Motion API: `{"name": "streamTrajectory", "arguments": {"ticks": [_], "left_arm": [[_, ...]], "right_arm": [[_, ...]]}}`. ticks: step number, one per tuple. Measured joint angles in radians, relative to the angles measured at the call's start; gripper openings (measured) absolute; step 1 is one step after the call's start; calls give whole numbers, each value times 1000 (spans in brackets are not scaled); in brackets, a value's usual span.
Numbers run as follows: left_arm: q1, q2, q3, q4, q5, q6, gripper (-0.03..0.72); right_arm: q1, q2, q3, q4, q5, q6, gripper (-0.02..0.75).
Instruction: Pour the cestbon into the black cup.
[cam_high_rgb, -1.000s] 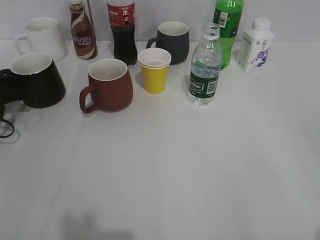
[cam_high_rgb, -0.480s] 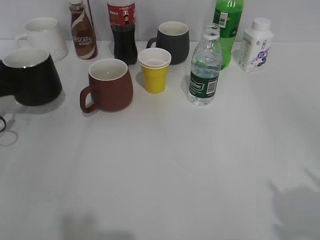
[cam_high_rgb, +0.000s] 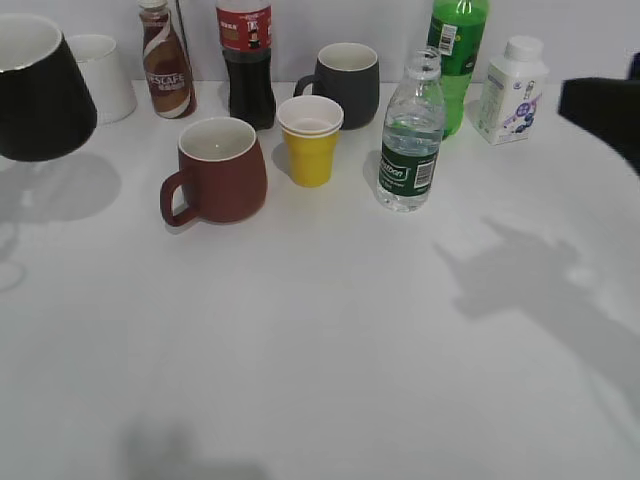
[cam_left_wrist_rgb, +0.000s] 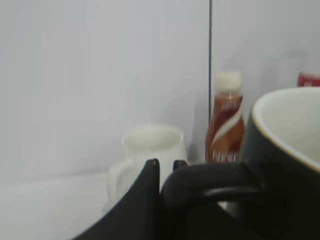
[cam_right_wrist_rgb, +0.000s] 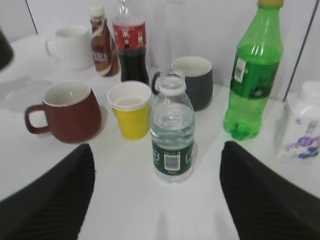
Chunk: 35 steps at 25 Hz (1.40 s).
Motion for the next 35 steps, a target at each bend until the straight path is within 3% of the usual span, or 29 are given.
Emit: {"name": "streamTrajectory", "arguments": {"ticks": [1, 3, 9, 12, 15, 21, 26, 30, 35], "left_arm": [[0, -23, 0, 8, 18, 0, 41], [0, -60, 1, 21, 51, 0, 41], [0, -131, 1, 43, 80, 0, 41], [0, -135, 1, 48, 84, 0, 41], [0, -136, 1, 54, 91, 0, 41], [0, -136, 1, 58, 93, 0, 41], [0, -136, 1, 58, 93, -1, 41], [0, -136, 1, 69, 93, -1, 41], [0, -136, 1, 71, 93, -1, 41]], "right_arm": [[0, 46, -1, 100, 8, -101, 589], [0, 152, -11, 184, 14, -203, 589], [0, 299, -38, 208, 31, -214, 589], [30, 300, -68, -40, -62, -24, 585], [116, 300, -84, -361, -246, 359, 557], [321, 302, 0, -712, -692, 845, 524], [374, 399, 147, -1290, -1048, 1550, 524], [374, 573, 159, -1464, -1229, 1674, 543], [375, 761, 66, -1506, -1276, 1693, 616]]}}
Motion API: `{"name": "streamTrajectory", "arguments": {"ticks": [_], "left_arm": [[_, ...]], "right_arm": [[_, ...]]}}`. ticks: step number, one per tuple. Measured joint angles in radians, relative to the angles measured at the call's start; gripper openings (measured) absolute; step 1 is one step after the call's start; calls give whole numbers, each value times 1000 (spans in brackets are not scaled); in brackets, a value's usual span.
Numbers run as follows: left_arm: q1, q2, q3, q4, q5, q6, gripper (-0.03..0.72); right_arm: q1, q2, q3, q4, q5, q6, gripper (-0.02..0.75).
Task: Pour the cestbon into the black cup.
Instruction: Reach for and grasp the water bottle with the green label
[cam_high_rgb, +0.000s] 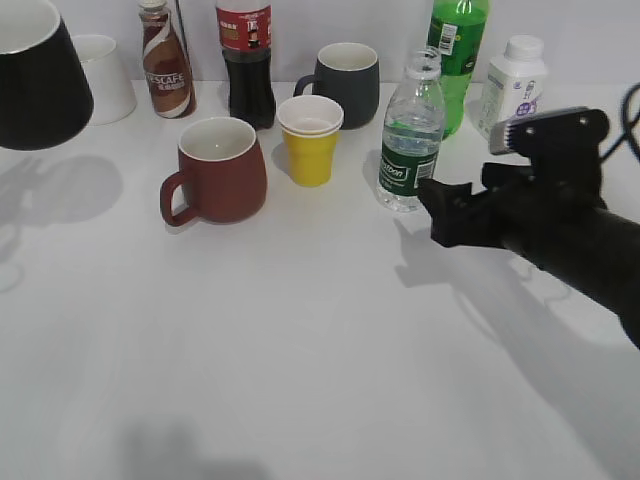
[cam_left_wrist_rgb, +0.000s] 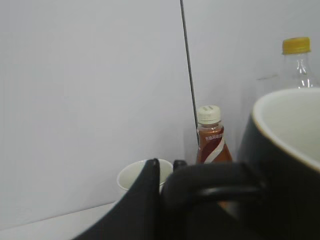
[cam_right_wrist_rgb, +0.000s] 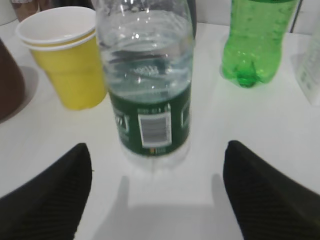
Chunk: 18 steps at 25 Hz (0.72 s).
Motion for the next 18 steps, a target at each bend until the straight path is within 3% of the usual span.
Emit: {"name": "streamTrajectory", "arguments": {"ticks": [15, 18], "left_arm": [[0, 0, 0, 39, 0, -1, 41], [0, 0, 0, 41, 0, -2, 41]], "right_arm": [[1, 293, -356, -4, 37, 12, 627], [1, 342, -437, -4, 62, 18, 581]]}}
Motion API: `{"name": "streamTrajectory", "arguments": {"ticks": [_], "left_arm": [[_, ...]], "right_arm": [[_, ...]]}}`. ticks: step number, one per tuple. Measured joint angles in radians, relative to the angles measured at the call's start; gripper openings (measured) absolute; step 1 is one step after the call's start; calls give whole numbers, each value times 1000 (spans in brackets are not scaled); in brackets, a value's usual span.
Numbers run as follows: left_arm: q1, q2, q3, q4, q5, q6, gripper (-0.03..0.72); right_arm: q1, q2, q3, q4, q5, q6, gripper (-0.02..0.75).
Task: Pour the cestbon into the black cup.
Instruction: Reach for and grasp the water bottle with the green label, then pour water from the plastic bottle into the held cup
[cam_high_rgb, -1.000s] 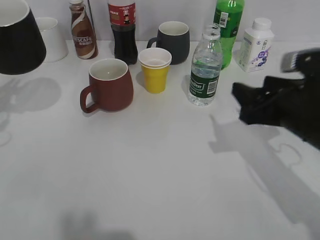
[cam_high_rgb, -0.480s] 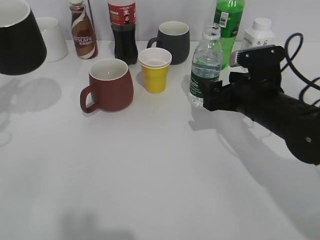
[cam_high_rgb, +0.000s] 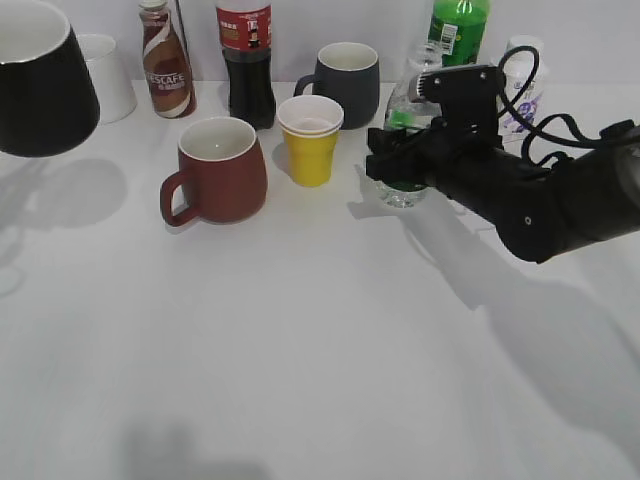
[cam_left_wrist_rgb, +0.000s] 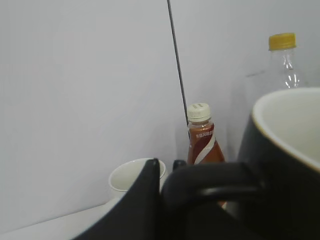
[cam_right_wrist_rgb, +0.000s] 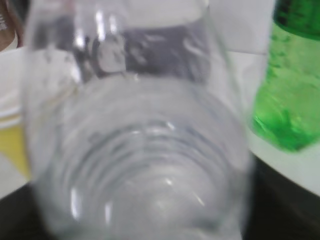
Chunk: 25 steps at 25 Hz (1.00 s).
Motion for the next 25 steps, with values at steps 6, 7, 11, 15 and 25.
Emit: {"name": "streamTrajectory", "arguments": {"ticks": [6, 7, 11, 15, 25], "left_arm": [[-6, -1, 0, 78, 2, -46, 41], [-11, -3, 0, 99, 11, -67, 41], [-91, -24, 0, 185, 93, -96, 41], [-253, -33, 0, 202, 173, -130, 41], [-632, -35, 1, 17, 352, -144, 41]], "right_arm": [[0, -14, -25, -2, 71, -5, 468], [0, -40, -17, -19, 116, -9, 468], [0, -180, -5, -267, 245, -49, 468], [3, -326, -10, -511, 247, -75, 468], [3, -399, -11, -684, 341, -470, 468]]}}
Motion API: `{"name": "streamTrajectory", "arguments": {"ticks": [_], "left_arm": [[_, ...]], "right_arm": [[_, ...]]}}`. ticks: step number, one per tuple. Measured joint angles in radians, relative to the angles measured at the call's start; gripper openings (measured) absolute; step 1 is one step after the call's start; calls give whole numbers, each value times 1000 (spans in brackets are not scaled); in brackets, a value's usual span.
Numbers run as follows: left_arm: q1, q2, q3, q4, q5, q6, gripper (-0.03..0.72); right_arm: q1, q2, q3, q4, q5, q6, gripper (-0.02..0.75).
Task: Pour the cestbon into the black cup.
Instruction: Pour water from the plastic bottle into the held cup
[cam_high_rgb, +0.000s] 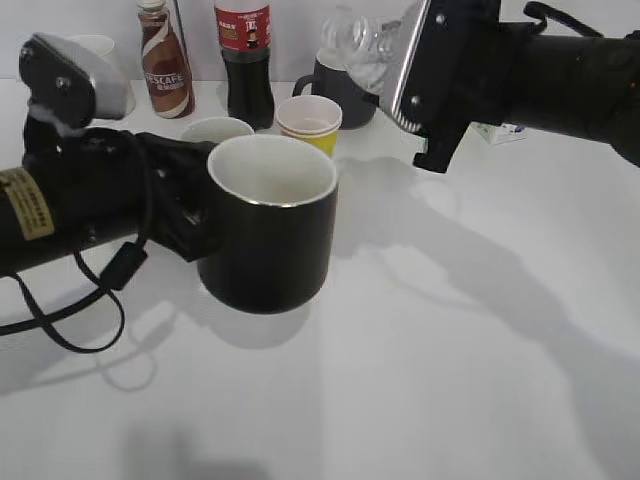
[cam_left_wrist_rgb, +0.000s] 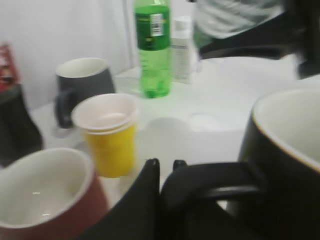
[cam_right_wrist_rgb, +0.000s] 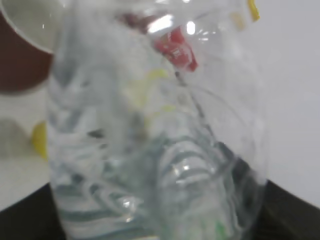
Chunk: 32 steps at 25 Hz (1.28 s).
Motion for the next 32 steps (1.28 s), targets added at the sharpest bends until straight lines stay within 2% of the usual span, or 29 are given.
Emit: {"name": "streamTrajectory", "arguments": {"ticks": [2, 5, 15, 32], "left_arm": [[-31, 0, 0, -41, 12, 0, 41], [-38, 0, 0, -72, 27, 0, 41], [-45, 0, -31, -83, 98, -5, 41], [-85, 50, -36, -69, 97, -7, 40]], "right_arm": [[0, 0, 0, -1, 0, -76, 468], [0, 0, 0, -2, 0, -193, 468], [0, 0, 0, -3, -46, -431, 468], [0, 0, 0, -3, -128, -663, 468]]}}
